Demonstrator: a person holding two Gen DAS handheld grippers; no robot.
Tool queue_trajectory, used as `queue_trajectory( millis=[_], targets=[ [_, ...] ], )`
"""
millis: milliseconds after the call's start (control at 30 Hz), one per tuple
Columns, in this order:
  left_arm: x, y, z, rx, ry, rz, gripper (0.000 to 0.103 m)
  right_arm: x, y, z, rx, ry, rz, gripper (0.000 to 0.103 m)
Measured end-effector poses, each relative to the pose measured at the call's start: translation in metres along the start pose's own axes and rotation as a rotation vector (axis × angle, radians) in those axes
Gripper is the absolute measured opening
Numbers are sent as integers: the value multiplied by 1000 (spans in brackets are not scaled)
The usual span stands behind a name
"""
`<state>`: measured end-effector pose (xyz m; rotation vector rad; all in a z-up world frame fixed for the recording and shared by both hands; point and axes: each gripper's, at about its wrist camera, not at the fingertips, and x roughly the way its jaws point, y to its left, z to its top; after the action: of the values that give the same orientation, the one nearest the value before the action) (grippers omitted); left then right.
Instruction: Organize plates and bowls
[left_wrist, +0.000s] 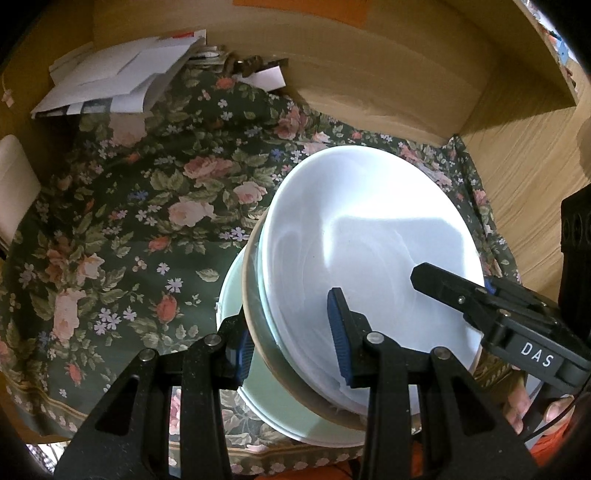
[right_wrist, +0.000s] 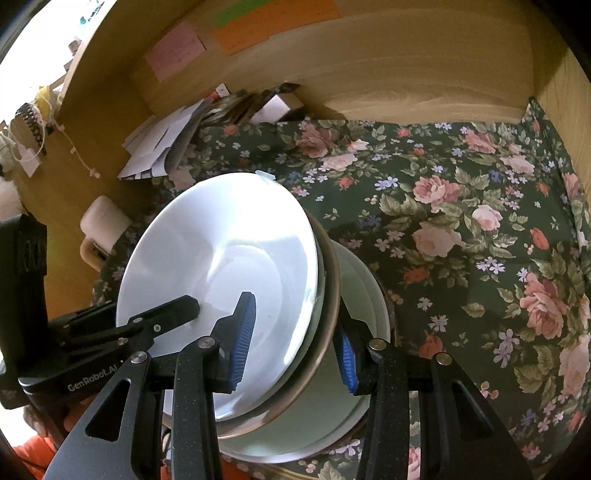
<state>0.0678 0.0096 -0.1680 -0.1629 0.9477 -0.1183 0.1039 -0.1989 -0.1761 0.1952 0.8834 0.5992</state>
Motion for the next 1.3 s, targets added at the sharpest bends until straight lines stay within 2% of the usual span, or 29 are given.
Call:
queue_trajectory(
  millis=[300,367,400,433,500,533,700,900,1067,1133,1300],
  targets=[
    [4,3,0,15,-3,-14,37,9,-11,3,54,12,42,39],
    [2,5,0,13,-18,-22,39,4,-12,5,69,-23,42,40],
    [2,6,0,12,-29,-11,43,-2,-12,6,70,-50,28,44],
    [0,6,-1,13,-40,3,45,-8,-11,7,63,-79,12,54],
    [-6,6,-1,19,-63,25,49,-21,-8,8,40,-143,-25,67],
    [-9,5,1,22,-74,31,55,-25,-7,9,28,-162,-39,69],
    [-40,-1,5,62,-199,86,64,-45,2,8,-38,-213,-58,69],
    [-89,-14,2,99,-395,104,77,-82,27,2,-150,-321,-90,69],
    [-125,-26,-8,125,-533,103,83,-111,45,-7,-210,-420,-107,76],
    [-138,-28,-14,128,-581,102,92,-119,51,-10,-220,-447,-109,80],
    [-158,-33,-26,121,-675,106,100,-136,63,-21,-255,-519,-133,89]
  ],
)
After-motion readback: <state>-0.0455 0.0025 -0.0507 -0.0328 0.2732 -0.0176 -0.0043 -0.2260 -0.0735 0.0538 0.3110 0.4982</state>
